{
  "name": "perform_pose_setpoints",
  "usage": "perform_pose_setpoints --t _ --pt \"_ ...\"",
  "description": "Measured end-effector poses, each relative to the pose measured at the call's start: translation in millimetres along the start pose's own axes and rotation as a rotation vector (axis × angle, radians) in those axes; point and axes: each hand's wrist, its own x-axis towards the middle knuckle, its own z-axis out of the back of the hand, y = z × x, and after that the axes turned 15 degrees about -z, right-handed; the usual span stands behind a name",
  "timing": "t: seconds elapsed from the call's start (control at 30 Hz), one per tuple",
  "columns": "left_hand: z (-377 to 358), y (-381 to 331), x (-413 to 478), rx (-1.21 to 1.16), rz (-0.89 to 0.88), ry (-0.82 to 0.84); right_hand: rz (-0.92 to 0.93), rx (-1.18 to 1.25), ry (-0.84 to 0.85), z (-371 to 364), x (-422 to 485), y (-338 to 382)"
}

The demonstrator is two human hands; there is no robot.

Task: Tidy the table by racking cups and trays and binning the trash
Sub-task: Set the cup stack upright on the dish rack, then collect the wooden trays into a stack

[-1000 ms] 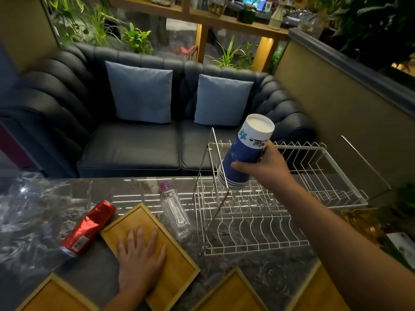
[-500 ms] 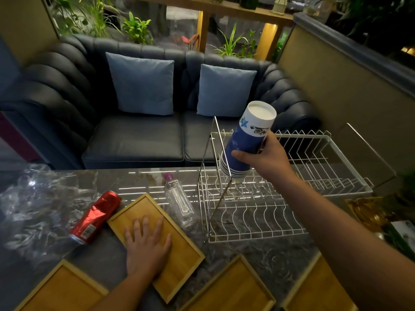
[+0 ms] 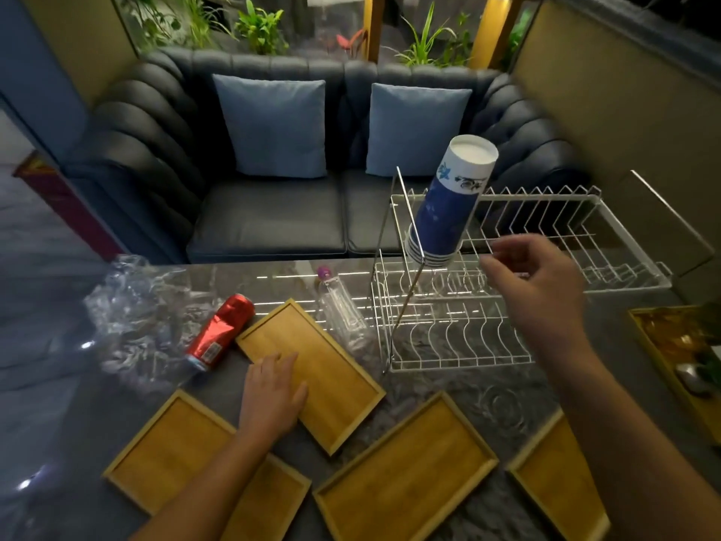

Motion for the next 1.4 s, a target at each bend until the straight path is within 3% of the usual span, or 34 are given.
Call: perform_pose_setpoints --t 0.13,0.23,0.4,0.6,0.93,1.4 --pt "16 21 -56 -0.023 0.039 -0.072 -0.039 0.003 0.086 -14 -59 -30" --pt "34 48 -90 0.026 0.172 -0.081 -0.118 -0.049 0.195 -52 -102 -64" --pt "58 101 -114 0.108 0.301 -0.067 -0.539 -0.150 0.417 -141 -129 -135" --pt "63 139 -112 0.060 0.422 0.049 -0.795 -0.318 0.260 -191 -105 -167" --pt "56 154 -120 0.068 0.371 0.060 -0.831 -0.503 0.191 -218 -99 -159" --pt "65 157 -141 0.080 0.372 0.004 -0.661 -0.660 0.260 -194 -101 -144"
